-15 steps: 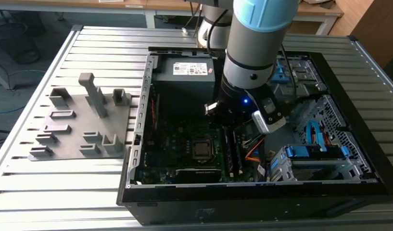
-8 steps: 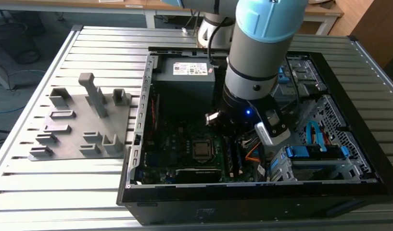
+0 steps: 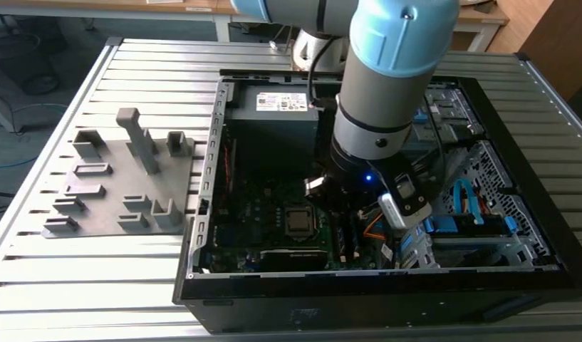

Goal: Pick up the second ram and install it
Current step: 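Press down the second ram until it locks into place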

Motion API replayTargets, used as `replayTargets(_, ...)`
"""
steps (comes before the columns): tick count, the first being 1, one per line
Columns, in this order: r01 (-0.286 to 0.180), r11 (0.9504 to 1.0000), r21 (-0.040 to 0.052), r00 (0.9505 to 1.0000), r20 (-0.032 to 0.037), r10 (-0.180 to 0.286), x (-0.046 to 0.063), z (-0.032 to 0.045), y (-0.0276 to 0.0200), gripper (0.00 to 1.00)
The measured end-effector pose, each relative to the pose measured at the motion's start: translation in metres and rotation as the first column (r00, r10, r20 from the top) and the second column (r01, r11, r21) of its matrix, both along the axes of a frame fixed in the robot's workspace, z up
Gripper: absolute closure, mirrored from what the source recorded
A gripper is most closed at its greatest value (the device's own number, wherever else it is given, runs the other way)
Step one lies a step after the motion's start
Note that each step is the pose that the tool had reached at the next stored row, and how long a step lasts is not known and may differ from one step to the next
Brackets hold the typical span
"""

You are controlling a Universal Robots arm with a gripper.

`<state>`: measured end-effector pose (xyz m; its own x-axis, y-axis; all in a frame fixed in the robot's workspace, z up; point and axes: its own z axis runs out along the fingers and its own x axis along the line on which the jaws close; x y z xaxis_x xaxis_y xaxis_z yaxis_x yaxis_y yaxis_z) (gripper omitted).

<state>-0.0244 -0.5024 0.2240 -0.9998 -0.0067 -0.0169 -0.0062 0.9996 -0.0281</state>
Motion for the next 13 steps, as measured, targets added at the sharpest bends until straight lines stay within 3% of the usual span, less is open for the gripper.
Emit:
replayTargets(9,0.0,1.0,-0.0011,1.0,-0.0007,0.0,0.0,-0.0089,-0.0011,0.9)
replayTargets(11,0.0,1.0,-0.0007,1.0,-0.0006,0.0,0.0,-0.0087,-0.001,0.9)
replayTargets(13,0.0,1.0,0.003,1.0,0.0006,0.0,0.0002,-0.0034,-0.0004,0.9)
